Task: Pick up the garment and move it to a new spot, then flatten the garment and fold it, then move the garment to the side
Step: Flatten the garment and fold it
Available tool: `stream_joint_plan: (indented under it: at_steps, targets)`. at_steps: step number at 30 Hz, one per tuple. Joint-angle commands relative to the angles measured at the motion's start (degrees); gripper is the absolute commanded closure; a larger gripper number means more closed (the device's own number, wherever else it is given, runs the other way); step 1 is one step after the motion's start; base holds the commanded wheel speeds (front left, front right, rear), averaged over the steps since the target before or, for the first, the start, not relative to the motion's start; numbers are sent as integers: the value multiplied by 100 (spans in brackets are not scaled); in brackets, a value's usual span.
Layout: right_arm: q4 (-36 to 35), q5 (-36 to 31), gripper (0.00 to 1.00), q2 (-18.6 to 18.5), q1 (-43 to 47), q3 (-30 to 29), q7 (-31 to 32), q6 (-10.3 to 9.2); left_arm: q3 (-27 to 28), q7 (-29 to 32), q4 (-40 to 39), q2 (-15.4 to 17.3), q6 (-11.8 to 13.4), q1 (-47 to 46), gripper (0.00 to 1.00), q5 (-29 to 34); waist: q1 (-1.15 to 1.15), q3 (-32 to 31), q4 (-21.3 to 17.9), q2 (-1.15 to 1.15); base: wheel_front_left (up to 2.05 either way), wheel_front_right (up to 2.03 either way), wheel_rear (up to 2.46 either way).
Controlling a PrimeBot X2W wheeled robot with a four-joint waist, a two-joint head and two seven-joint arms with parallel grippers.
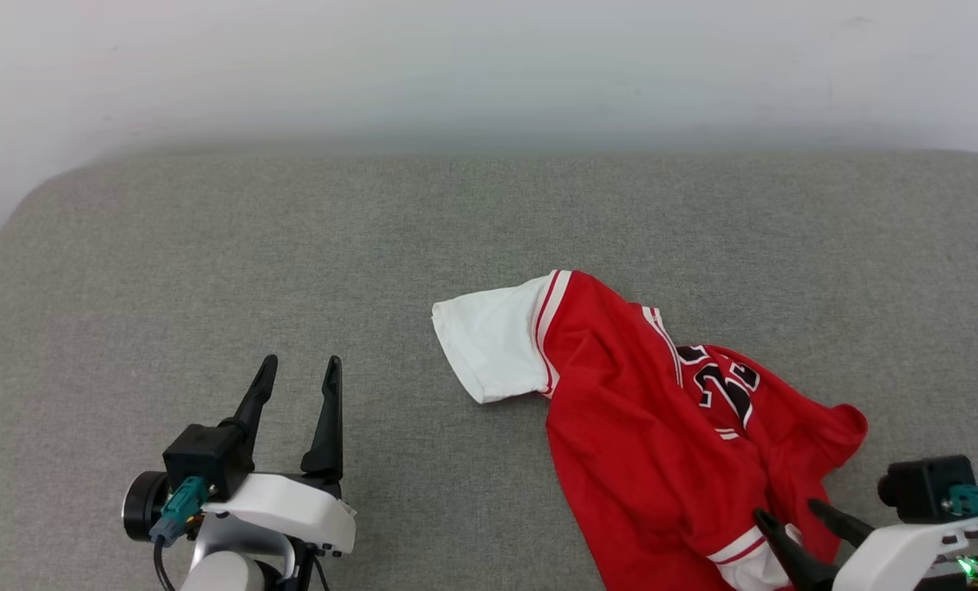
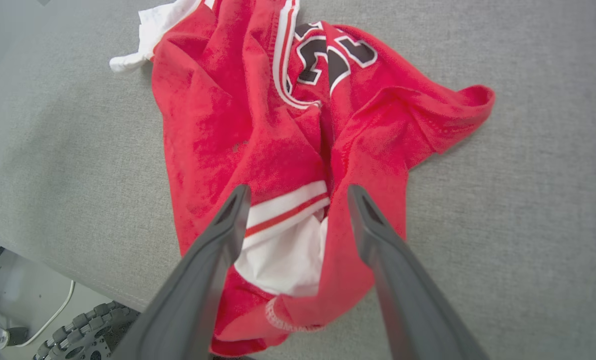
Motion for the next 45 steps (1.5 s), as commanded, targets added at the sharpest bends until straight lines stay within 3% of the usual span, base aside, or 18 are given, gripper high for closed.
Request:
stream_joint_plan:
  at_steps: [1, 11, 12, 13, 19, 27, 36, 41, 45]
  targets:
    - [-17, 43, 0, -99, -167, 126, 113, -4, -11, -29, -16, 11, -7, -58, 0, 10, 0, 52, 18, 0, 0, 0, 0]
    - [600, 371, 0, -406, -752, 935, 833, -4, -17, -38, 13, -10, -44, -204, 0, 9, 0, 341, 157, 0, 0, 0, 0]
    - [626, 382, 46, -421, -810, 972, 823, -4, -11, -39, 21, -16, -46, -206, 0, 4, 0, 350, 167, 0, 0, 0, 0]
    - [655, 400, 99, -449, -860, 989, 804, -4, -10, -40, 26, -25, -51, -207, 0, 2, 0, 353, 176, 0, 0, 0, 0]
    - [492, 419, 100, -666, -1221, 977, 668, -4, 27, -42, 48, -76, -61, -210, 0, 3, 0, 305, 211, 0, 0, 0, 0]
    - [423, 195, 100, -1140, -2145, 460, 556, -4, 114, -37, -14, -132, -88, -207, 0, 55, 0, 308, 178, 0, 0, 0, 0]
    - [1116, 101, 100, -1891, -3508, 83, 472, -5, 155, -31, -150, -232, -217, -531, 0, 147, 0, 966, 327, 0, 0, 0, 0]
    - [1642, 47, 100, -2083, -3935, 54, 367, -5, 171, -31, -174, -306, -310, -757, 0, 198, 0, 1339, 418, 0, 0, 0, 0]
    - [2263, 59, 100, -1964, -4075, 83, 100, -5, 219, -31, -137, -369, -399, -894, 0, 252, 0, 1533, 467, 0, 0, 0, 0]
